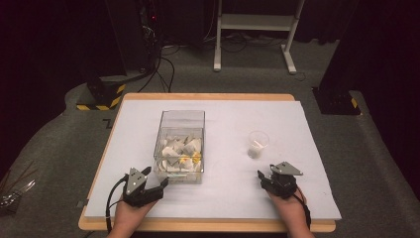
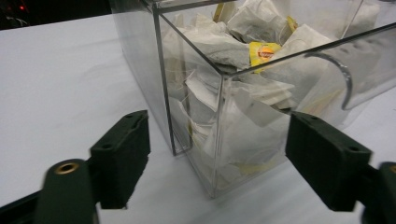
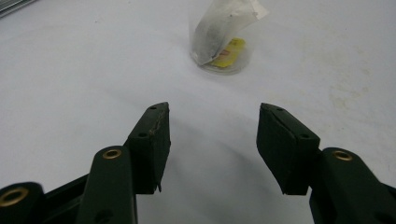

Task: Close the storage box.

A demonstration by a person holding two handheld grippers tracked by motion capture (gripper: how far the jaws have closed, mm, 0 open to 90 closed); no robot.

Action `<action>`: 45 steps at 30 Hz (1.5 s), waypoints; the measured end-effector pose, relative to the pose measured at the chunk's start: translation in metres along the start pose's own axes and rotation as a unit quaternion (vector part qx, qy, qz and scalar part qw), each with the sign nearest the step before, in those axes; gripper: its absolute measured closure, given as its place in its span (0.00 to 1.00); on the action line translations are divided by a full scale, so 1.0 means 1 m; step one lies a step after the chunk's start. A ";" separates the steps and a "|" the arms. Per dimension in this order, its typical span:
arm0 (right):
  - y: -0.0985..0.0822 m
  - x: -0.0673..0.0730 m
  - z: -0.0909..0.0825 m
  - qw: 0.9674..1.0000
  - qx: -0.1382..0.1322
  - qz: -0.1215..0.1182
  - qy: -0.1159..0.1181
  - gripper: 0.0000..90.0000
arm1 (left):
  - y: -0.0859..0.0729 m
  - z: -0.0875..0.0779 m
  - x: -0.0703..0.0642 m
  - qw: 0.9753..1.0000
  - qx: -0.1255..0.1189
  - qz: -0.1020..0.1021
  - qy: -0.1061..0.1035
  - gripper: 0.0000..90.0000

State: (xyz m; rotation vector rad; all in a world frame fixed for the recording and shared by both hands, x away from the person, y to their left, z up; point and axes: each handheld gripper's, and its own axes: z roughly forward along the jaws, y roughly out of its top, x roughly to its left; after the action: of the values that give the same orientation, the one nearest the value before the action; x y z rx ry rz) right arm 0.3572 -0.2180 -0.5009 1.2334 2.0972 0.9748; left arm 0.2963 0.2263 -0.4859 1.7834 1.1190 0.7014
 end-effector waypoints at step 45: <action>0.000 -0.001 0.000 1.000 0.001 0.004 0.005 0.50 | 0.018 0.055 0.030 0.998 0.005 -0.066 0.012 0.24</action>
State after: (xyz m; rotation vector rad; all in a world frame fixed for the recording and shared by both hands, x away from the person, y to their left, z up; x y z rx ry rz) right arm 0.3575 -0.2189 -0.5009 1.2417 2.1022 0.9846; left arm 0.3607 0.2284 -0.4940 1.6960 1.2454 0.6415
